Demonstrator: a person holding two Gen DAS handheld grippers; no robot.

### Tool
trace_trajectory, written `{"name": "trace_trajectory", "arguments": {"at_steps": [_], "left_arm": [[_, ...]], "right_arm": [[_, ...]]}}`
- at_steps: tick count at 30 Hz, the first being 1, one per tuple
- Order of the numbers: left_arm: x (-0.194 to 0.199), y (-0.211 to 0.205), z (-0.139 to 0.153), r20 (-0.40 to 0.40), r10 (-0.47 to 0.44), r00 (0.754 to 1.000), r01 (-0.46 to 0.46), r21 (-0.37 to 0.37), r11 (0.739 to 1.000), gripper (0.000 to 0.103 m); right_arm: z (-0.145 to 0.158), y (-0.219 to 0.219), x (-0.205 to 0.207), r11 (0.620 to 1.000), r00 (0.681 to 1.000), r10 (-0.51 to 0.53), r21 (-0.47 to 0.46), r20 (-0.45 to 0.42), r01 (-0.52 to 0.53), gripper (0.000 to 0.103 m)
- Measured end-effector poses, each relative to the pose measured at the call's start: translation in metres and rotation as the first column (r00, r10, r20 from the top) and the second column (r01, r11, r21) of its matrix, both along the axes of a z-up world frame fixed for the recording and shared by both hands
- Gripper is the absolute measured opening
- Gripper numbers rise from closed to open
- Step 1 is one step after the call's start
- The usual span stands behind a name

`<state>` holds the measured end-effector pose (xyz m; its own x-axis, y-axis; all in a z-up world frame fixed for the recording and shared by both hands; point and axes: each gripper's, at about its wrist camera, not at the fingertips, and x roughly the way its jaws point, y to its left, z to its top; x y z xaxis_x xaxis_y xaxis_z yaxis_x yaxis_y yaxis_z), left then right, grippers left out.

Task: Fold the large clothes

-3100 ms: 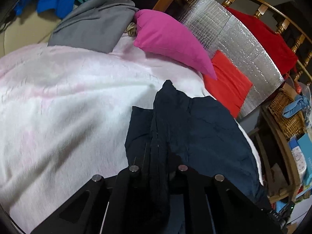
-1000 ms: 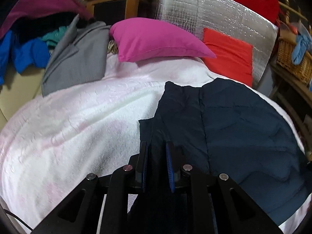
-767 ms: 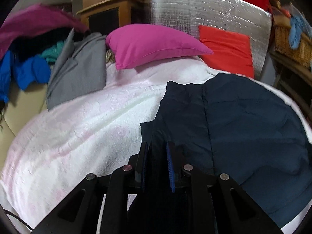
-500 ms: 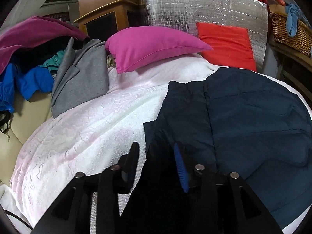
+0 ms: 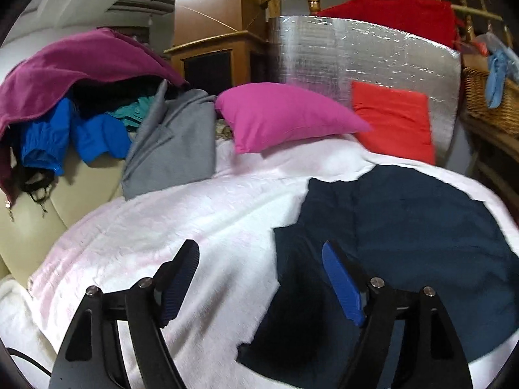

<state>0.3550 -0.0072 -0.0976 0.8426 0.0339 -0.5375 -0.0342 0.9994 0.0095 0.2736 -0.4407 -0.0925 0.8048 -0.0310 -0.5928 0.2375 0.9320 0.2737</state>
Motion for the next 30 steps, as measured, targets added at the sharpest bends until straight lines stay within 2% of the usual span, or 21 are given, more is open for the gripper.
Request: {"name": "trace_trajectory", "arguments": {"at_steps": [1,2,6,7,9,11,14,16,19,22,23,25,27,30], "left_arm": [[-0.002,-0.002,-0.001,-0.012,-0.026,1.000,0.026,-0.007,1.000,0.079],[-0.004,-0.006,-0.004,-0.032,-0.059,0.998,0.059,-0.011,0.998,0.079],[-0.003,-0.027,-0.020,-0.112,-0.144,0.983,0.148,0.025,0.989,0.079],[-0.003,-0.032,-0.025,-0.134,-0.152,0.979,0.160,0.046,0.986,0.079],[0.005,-0.042,-0.044,-0.232,-0.139,0.963,0.171,0.123,0.978,0.081],[0.010,-0.045,-0.053,-0.273,-0.127,0.954,0.168,0.132,0.977,0.081],[0.008,-0.040,-0.041,-0.244,-0.131,0.961,0.154,0.081,0.985,0.081],[0.004,-0.039,-0.032,-0.209,-0.142,0.968,0.153,0.037,0.988,0.081],[-0.002,-0.047,-0.024,-0.164,-0.161,0.973,0.165,0.010,0.986,0.082],[-0.002,-0.064,-0.030,-0.168,-0.161,0.972,0.172,0.053,0.984,0.087],[-0.001,-0.070,-0.033,-0.176,-0.154,0.972,0.170,0.077,0.982,0.088],[0.001,-0.082,-0.041,-0.193,-0.146,0.970,0.175,0.142,0.974,0.090],[0.001,-0.091,-0.047,-0.196,-0.138,0.971,0.181,0.224,0.958,0.091],[-0.001,-0.084,-0.041,-0.187,-0.137,0.973,0.175,0.203,0.963,0.091]], "right_arm": [[-0.001,0.009,-0.001,0.999,0.999,0.033,-0.013,-0.007,-0.034,0.036],[-0.003,0.016,-0.001,0.998,0.998,0.061,-0.019,-0.022,-0.061,0.034],[-0.020,0.044,0.004,0.990,0.984,0.135,-0.037,-0.114,-0.140,0.034],[-0.028,0.050,0.009,0.987,0.977,0.144,-0.042,-0.158,-0.152,0.034],[-0.043,0.055,0.017,0.986,0.962,0.132,-0.067,-0.240,-0.152,0.034],[-0.048,0.058,0.024,0.985,0.958,0.130,-0.081,-0.257,-0.155,0.034],[-0.040,0.057,0.020,0.988,0.965,0.138,-0.042,-0.221,-0.151,0.034],[-0.032,0.060,0.017,0.984,0.970,0.176,0.000,-0.166,-0.179,0.034],[-0.028,0.076,0.021,0.974,0.966,0.222,-0.017,-0.132,-0.226,0.034],[-0.035,0.097,0.033,0.963,0.951,0.266,-0.001,-0.158,-0.269,0.034],[-0.038,0.104,0.039,0.963,0.948,0.261,-0.023,-0.183,-0.269,0.034],[-0.046,0.113,0.044,0.963,0.943,0.244,-0.060,-0.226,-0.264,0.034],[-0.047,0.112,0.044,0.965,0.943,0.245,-0.038,-0.227,-0.260,0.034],[-0.043,0.098,0.040,0.965,0.947,0.261,0.014,-0.185,-0.263,0.035]]}}
